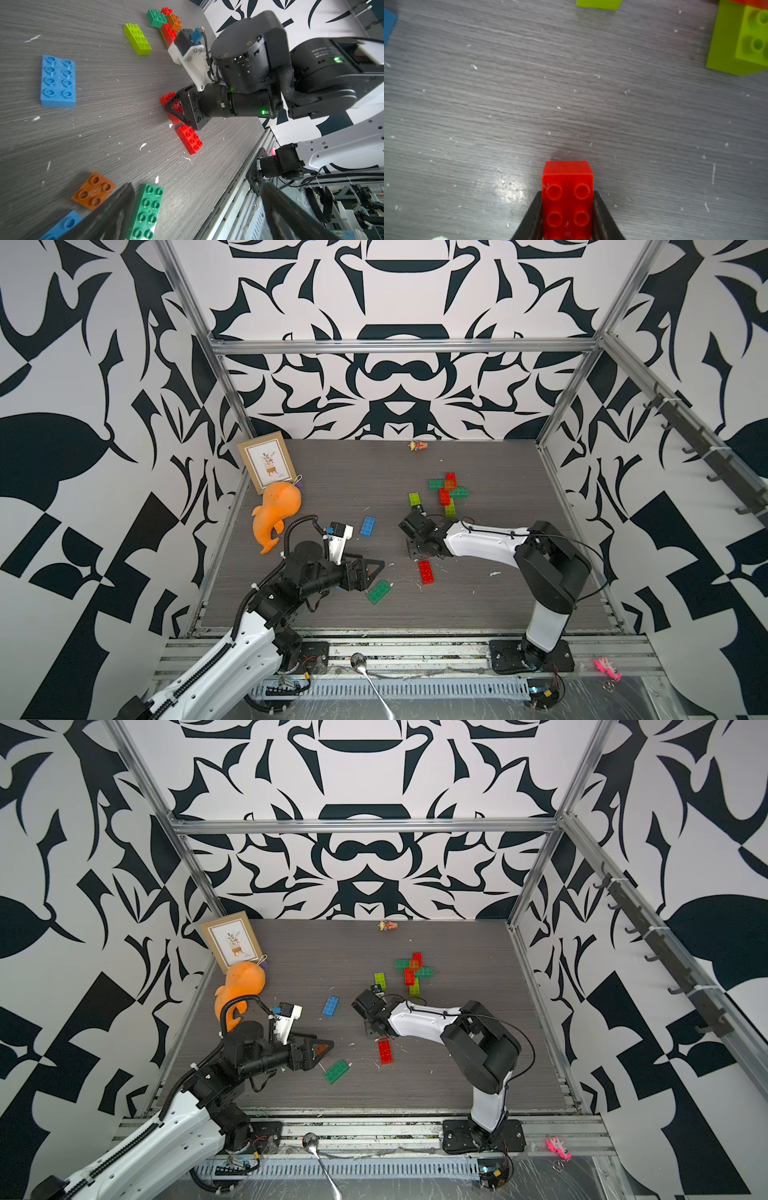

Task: Assemble a small pinwheel with lego
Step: Assemble the lego brick at the center of the board.

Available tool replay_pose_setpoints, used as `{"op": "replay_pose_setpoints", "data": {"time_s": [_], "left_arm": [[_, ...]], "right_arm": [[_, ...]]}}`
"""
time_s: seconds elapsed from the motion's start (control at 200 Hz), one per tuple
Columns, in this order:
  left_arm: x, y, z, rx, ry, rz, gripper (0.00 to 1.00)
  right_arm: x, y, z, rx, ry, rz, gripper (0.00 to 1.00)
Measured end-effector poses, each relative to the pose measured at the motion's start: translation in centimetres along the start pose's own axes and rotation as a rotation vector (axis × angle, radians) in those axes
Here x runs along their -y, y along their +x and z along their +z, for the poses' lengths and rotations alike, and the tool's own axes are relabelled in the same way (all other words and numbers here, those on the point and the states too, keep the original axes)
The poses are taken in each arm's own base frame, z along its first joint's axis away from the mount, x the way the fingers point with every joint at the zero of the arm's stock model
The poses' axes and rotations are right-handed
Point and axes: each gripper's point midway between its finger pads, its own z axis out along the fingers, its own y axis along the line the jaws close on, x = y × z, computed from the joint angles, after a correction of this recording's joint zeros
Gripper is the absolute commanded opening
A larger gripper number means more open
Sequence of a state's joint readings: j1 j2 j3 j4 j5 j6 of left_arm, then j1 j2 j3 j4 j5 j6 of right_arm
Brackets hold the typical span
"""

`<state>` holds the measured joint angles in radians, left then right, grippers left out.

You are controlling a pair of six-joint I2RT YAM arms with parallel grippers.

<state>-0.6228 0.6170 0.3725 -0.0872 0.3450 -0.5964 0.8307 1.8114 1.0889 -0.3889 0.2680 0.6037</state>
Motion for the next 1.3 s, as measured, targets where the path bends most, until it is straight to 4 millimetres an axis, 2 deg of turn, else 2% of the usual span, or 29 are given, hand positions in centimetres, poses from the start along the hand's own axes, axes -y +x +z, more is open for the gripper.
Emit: {"op": "replay_pose_setpoints", "data": {"time_s": [0.24, 0.57, 0.675, 1.025, 1.3], "left_arm": [[0.2, -0.2, -0.2, 0.009, 0.006, 0.007, 1.00], [0.2, -0.1, -0.2, 0.007, 0.005, 0.006, 1.00], [0.2, -0.1, -0.3, 0.010, 0.006, 0.007, 1.00], [0.3, -0.2, -0.4, 0.015, 0.010, 0.010, 1.00], [0.3, -0.2, -0.4, 0.016, 0.009, 0.010, 1.00]], "right_arm": [[-0.1, 0.3, -0.1, -0.001, 0.002, 0.008, 0.30], [0.0, 0.6, -0.1, -0.013, 0.006, 0.014, 0.46], [-0.1, 0.6, -0.1, -0.015, 0.003, 0.014, 0.49], [-0.1, 1.7, 0.0, -0.031, 0.004, 0.006, 0.49], [-0.2, 2.0, -0.5, -0.026, -0.003, 0.009, 0.39]]}}
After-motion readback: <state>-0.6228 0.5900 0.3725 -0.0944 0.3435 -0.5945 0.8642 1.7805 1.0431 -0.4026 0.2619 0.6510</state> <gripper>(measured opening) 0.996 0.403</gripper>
